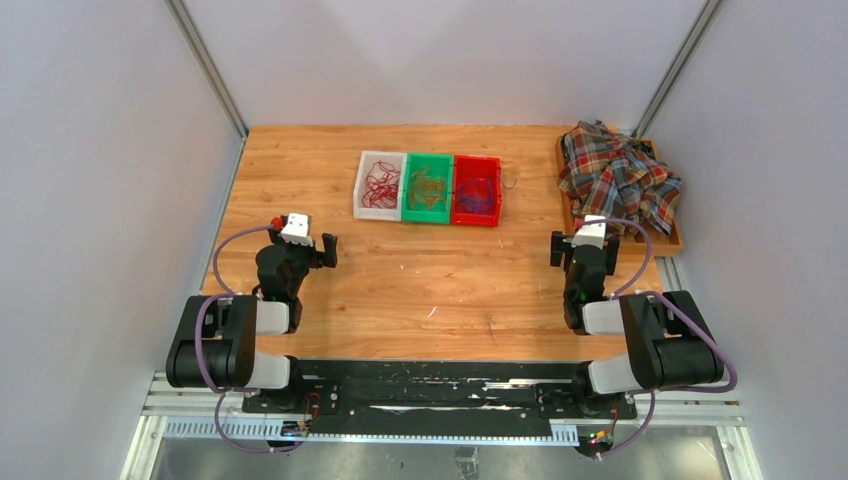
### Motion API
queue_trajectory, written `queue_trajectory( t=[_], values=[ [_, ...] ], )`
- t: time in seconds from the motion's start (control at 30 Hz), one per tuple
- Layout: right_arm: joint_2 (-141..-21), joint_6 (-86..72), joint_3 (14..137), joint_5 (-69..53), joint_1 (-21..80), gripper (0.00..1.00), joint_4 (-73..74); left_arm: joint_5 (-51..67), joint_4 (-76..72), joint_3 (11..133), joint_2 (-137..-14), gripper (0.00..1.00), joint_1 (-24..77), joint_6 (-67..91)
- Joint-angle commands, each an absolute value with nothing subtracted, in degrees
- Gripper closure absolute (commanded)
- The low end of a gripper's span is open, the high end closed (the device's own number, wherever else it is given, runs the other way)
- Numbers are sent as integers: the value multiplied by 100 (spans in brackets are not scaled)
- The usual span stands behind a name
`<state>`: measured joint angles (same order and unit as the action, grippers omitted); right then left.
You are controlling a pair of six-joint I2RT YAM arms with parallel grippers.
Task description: Untangle the cables
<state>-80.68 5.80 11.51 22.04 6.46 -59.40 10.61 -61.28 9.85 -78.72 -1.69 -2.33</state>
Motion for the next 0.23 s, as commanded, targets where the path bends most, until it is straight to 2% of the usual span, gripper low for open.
queue_trajectory(
  t=[0.0, 0.2],
  values=[
    [-8111, 519, 1207, 2188, 630, 8, -6121, 971, -6448, 1002, -7851, 2, -189, -219],
    [-8122, 491, 1200, 1973, 509, 8, -6141, 965, -6445, 1002, -7857, 2, -191, -220]
  ],
)
